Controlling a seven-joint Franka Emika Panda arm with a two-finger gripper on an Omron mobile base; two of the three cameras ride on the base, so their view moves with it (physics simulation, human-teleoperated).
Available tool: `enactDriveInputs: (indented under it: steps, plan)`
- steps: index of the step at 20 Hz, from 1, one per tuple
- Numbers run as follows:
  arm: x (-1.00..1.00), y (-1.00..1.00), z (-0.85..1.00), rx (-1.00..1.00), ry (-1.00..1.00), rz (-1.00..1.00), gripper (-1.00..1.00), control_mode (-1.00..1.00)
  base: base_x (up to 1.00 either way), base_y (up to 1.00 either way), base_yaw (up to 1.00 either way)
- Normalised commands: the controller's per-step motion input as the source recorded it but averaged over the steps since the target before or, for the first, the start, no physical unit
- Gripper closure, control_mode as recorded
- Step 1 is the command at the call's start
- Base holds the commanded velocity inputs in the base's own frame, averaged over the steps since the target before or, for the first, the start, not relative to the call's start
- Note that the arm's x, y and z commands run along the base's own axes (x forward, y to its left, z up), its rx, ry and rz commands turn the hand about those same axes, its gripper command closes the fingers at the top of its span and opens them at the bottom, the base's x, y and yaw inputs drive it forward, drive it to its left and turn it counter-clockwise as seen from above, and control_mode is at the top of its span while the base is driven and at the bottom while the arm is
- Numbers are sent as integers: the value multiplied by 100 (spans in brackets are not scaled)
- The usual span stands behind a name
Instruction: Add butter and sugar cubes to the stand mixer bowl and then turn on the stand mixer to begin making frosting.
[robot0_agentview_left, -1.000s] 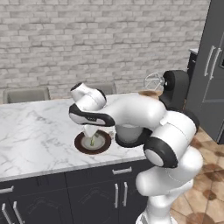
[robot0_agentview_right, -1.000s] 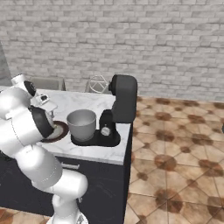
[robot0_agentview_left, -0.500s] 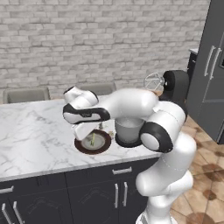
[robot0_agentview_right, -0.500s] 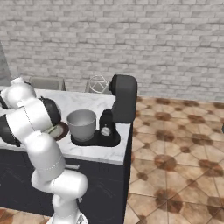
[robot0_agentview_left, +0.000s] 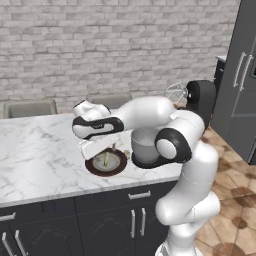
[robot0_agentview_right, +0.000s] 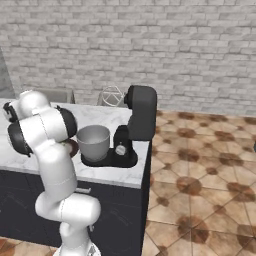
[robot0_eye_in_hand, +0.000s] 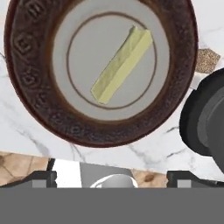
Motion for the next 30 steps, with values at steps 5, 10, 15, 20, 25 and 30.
enactDriveInputs:
  steps: [5, 10, 15, 20, 25, 30]
  plan:
    - [6, 0, -16, 0, -14, -30, -100, -100, 0, 0, 0]
    - [0, 0, -22, 0, -22, -32, -100, -100, 0, 0, 0]
    - [0, -5, -15, 0, -27, -25, -100, -100, 0, 0, 0]
    - [0, -8, -14, 0, -23, -15, -100, -100, 0, 0, 0]
    - [2, -5, -15, 0, -17, -8, -100, -100, 0, 0, 0]
    - [18, 0, -12, 0, -10, 0, -100, -100, 0, 0, 0]
